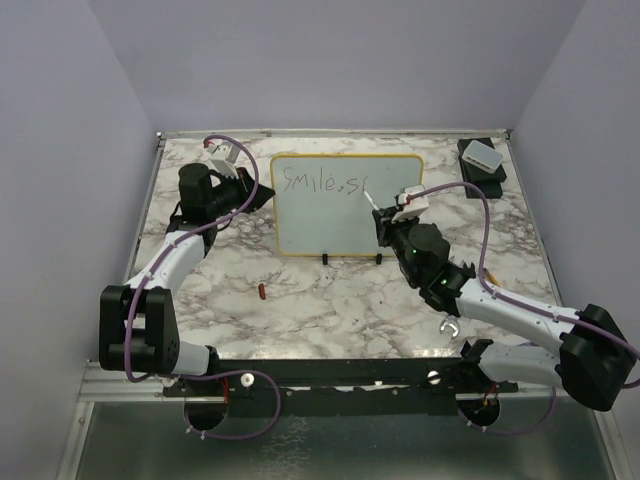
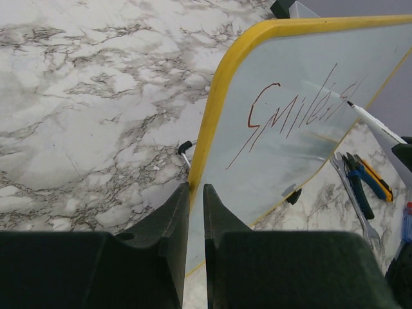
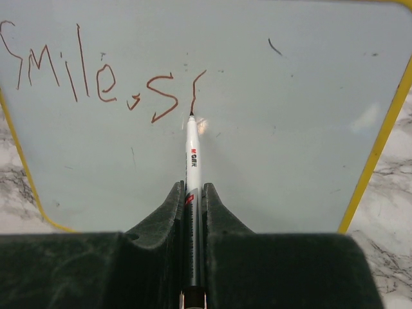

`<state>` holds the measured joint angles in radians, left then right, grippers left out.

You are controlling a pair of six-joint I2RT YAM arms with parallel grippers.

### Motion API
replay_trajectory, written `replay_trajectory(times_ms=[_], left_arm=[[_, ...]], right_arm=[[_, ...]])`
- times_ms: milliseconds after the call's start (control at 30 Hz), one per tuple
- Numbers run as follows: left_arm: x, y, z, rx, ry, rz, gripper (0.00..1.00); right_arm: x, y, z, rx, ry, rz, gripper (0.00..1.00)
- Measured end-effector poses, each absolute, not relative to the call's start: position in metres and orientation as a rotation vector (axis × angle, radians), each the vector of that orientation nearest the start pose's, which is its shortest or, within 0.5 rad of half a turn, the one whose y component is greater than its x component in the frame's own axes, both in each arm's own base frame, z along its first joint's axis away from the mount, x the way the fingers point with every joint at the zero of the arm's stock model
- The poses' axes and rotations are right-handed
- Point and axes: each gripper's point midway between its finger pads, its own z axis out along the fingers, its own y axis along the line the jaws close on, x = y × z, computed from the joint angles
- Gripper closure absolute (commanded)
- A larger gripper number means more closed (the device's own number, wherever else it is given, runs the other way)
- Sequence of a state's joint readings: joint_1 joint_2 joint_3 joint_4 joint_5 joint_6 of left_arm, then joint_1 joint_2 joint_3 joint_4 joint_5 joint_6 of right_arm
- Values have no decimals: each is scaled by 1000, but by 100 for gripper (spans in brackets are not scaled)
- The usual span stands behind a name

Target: Write a sentence on the whiteboard

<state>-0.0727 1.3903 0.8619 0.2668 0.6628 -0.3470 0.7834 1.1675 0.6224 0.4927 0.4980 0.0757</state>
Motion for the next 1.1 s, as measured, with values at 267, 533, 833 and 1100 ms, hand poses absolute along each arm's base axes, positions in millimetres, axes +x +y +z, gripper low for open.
replay_trajectory(times_ms=[267,533,833,1100], left_arm=[[391,-148,211,225,1855,-896,85],[391,-148,211,225,1856,-897,85],[391,-148,211,227,1855,-899,85],[391,-148,211,227,1854,-899,85]], right_arm=[[318,215,197,-196,1692,307,99],[311,215,200,-206,1698,335,99],[305,209,240,-188,1599,367,99],[317,211,246,-198,1578,310,99]])
